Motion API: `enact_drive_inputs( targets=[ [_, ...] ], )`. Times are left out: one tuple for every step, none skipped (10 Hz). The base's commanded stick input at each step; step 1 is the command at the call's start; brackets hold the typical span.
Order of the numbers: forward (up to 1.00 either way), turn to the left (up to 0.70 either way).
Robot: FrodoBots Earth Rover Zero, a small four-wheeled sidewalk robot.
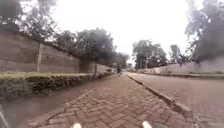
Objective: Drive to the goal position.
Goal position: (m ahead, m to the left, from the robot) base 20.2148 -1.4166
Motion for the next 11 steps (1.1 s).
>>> enact_drive_inputs(
  targets=[
    [0.50,-0.50],
    [0.50,-0.50],
    [0.50,-0.50],
    [0.50,-0.50],
    [0.50,-0.50],
    [0.50,-0.50],
    [0.50,-0.50],
    [0.50,-0.50],
    [0.50,-0.36],
    [0.50,-0.12],
    [0.50,0.17]
  ],
)
